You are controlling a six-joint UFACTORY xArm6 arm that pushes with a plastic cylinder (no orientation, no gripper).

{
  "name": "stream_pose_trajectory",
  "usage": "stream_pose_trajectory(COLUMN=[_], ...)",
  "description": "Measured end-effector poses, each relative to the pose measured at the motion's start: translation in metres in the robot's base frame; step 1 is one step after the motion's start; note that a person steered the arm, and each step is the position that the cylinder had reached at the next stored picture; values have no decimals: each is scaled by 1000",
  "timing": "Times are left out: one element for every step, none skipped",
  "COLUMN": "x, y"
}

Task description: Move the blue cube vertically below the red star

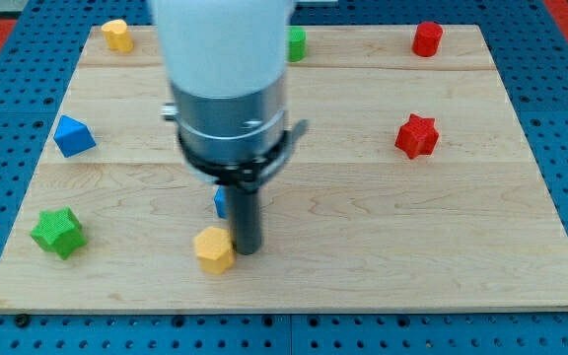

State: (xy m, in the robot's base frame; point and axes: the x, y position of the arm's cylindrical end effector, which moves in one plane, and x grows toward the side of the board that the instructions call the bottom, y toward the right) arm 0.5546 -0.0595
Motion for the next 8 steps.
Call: stream_pose_trajectory(x=[-13,-23,-41,-48,-51,-68,-80,-96], y=[-19,-43,-30,29,68,8,29,94])
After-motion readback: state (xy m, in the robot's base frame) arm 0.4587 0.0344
